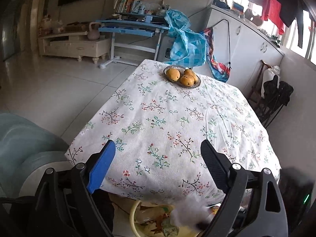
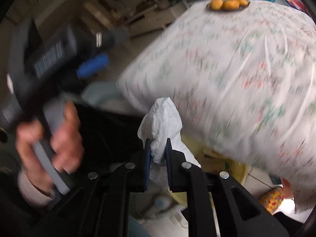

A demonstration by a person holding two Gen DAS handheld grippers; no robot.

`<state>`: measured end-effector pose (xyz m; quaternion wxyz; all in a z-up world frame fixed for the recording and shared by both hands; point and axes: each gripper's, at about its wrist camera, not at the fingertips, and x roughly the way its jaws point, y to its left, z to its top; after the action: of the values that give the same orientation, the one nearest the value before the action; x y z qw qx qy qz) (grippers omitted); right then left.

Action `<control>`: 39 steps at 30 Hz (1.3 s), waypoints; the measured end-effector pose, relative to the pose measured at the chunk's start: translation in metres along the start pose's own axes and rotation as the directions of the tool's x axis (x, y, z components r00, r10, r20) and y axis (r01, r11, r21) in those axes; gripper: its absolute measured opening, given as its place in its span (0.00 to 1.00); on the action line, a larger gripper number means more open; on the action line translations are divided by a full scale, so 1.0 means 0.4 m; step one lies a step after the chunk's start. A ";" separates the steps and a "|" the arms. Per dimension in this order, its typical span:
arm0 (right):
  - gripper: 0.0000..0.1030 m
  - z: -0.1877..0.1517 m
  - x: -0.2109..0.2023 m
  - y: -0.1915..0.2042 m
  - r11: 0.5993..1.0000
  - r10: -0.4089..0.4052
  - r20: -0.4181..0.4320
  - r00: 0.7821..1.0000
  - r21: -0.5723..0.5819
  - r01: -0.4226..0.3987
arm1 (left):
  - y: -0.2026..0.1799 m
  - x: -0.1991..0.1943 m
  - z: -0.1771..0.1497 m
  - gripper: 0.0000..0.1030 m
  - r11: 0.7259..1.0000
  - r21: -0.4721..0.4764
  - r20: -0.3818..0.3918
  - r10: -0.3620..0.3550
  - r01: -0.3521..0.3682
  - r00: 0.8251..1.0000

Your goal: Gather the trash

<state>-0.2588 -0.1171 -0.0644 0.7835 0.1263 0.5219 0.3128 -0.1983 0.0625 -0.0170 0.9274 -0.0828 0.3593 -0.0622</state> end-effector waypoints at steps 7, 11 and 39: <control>0.37 -0.037 0.078 0.003 0.989 -0.142 -0.089 0.986 -0.044 0.139 | -0.021 -0.010 -0.006 0.85 0.999 0.053 0.010 0.013 -0.014 1.000; 0.47 -0.037 0.069 0.001 0.983 -0.178 -0.072 0.981 -0.051 0.174 | -0.030 -0.014 -0.007 0.86 0.997 0.073 0.013 0.019 -0.020 1.000; 0.92 -0.044 -0.244 0.032 0.689 -0.659 0.551 0.512 0.170 0.704 | -0.103 -0.111 -0.057 0.93 0.972 0.232 0.111 0.020 -0.045 0.994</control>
<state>-0.3046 -0.1701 0.0070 0.9647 -0.0307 0.2560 -0.0541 -0.2486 0.0275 0.0039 0.9497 0.0297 0.3001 -0.0842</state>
